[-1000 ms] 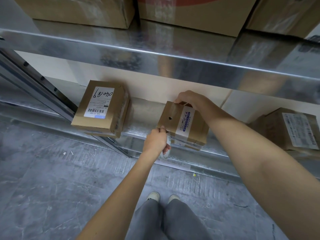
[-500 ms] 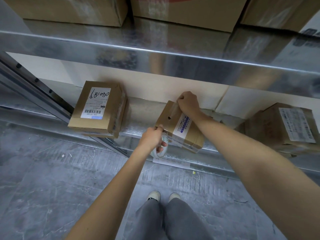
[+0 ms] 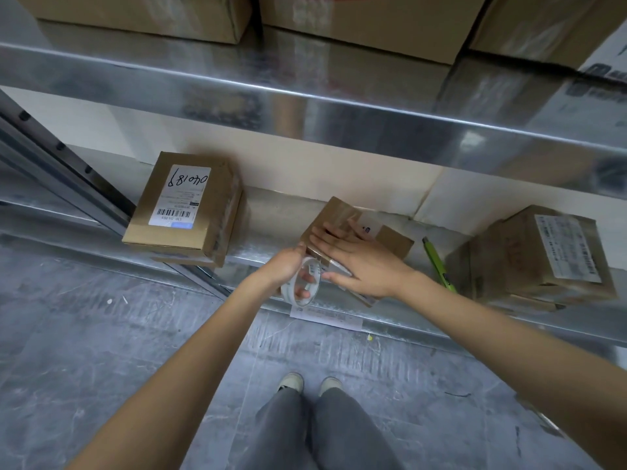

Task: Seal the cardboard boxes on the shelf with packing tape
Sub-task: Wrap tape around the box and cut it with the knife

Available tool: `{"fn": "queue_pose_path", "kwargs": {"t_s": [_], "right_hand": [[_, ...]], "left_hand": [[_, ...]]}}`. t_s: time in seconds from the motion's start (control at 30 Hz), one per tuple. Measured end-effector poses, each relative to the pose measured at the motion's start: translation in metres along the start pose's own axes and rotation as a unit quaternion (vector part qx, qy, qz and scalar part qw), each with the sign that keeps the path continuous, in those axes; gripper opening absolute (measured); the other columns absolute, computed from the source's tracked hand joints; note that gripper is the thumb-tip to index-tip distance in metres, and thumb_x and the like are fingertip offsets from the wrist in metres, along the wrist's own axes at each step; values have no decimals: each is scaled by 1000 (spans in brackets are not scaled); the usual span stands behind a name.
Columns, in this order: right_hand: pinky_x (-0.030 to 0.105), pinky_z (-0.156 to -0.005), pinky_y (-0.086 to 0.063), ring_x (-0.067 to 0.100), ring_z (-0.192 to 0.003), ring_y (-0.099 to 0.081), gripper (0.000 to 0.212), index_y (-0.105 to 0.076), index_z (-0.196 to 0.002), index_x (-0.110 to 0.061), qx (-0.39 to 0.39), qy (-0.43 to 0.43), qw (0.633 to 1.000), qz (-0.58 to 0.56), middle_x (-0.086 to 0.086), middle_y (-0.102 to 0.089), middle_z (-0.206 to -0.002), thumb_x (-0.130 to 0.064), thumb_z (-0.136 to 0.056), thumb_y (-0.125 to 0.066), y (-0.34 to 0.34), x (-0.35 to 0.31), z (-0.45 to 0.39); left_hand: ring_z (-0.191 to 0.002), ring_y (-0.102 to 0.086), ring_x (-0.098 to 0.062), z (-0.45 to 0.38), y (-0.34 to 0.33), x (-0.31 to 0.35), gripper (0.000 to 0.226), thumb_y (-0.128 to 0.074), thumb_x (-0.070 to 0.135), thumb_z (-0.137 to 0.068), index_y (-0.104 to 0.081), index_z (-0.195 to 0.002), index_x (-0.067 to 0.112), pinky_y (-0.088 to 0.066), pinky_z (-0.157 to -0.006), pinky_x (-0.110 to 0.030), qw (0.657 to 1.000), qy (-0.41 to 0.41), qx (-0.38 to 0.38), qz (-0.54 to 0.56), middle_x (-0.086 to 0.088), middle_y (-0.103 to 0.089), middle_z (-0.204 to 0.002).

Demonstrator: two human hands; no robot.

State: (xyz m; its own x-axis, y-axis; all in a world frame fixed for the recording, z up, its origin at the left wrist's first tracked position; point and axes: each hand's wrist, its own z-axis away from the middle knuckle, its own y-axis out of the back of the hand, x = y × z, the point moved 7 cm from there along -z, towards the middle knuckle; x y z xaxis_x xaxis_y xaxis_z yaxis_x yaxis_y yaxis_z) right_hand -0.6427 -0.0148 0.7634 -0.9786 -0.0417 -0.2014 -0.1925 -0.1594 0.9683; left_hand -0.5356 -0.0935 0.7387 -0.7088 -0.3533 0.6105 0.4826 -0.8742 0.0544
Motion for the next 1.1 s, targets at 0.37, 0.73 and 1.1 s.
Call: {"fn": "queue_pose_path", "kwargs": {"t_s": [0.37,0.73,1.1], "right_hand": [[36,-117,16,10,-148,0,67,-5,-155,-17,-9,20,999,33,-2,-4,-161,-48,-102,-30,-1,-7,0],[42,-120,12,0,-144,13,83,5,-155,-22,-22,-141,990,-12,-9,10,-161,-71,-91,-13,9,47,1],[38,-121,9,4,-146,13,85,6,-155,-20,-17,-147,988,-37,-7,12,-161,-72,-92,-19,9,44,0]], "left_hand": [[-52,-57,-18,-2,1,6,47,-24,43,-106,-49,-125,8,-48,-37,-24,999,-31,17,-25,-11,-56,-82],[-54,-59,-28,-11,6,1,47,-23,44,-105,-50,-122,9,-50,-40,-27,998,-15,27,-62,-17,-60,-81],[-52,-59,-29,-8,6,2,50,-21,44,-105,-48,-128,9,-45,-37,-22,996,-18,45,-72,-16,-61,-79]]}}
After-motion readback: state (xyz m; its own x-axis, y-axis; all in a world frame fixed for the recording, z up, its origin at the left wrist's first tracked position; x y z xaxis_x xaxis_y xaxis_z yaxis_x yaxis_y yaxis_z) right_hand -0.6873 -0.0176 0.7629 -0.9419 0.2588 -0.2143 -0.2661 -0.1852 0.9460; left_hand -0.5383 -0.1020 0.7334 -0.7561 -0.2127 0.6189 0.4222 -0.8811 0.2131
